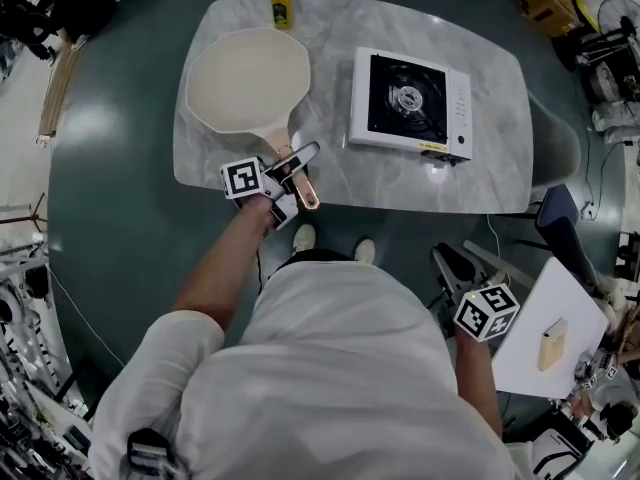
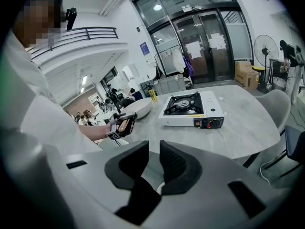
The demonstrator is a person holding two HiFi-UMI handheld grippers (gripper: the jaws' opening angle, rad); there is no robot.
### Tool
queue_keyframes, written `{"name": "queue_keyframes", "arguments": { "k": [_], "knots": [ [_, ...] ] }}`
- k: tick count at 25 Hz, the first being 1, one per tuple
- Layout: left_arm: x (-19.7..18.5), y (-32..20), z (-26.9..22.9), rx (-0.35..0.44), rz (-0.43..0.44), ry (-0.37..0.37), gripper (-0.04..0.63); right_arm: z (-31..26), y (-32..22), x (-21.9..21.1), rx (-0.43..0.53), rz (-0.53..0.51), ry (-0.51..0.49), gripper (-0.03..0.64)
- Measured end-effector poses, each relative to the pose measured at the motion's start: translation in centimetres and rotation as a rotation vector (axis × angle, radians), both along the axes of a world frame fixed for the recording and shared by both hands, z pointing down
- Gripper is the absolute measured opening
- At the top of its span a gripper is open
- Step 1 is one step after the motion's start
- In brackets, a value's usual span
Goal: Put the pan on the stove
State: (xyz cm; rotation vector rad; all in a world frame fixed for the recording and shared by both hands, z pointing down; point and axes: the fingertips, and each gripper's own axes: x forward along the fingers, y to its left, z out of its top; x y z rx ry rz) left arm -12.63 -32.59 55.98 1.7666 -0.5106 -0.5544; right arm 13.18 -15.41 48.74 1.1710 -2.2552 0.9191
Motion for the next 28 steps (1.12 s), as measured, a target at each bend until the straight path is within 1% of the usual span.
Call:
{"name": "queue_keyframes", "arguments": {
  "k": [3, 5, 10, 14, 18, 24, 28],
  "knots": [
    [0.2, 0.6, -0.6, 0.029, 0.015, -0.053, 0.055, 0.0, 0.1, 0.0, -0.001, -0.004, -0.007, 0.08],
    [0.6, 1.0, -1.4, 0.039, 0.026, -0.074, 0.055, 0.1, 0.1, 0.2, 0.001, -0.006, -0.013, 0.08],
    [2.2, 1.5, -4.0, 0.064, 0.055, -0.086, 0.058, 0.3, -0.3, 0.8, 0.014, -0.012, -0.035, 0.08],
    [4.1, 2.1, -6.3, 0.074, 0.1, -0.078, 0.06, 0.4, -0.4, 1.7, 0.025, -0.002, -0.059, 0.078],
    [6.7, 2.9, -8.5, 0.093, 0.165, -0.053, 0.063, 0.5, -0.1, 3.4, 0.029, 0.025, -0.083, 0.08],
    [12.1, 3.5, -10.1, 0.126, 0.269, -0.074, 0.064, 0.6, 0.4, 6.4, 0.037, 0.066, -0.103, 0.08],
    [15.8, 3.8, -10.7, 0.124, 0.33, -0.056, 0.064, 0.9, 0.8, 8.7, 0.036, 0.098, -0.111, 0.078]
  ]
}}
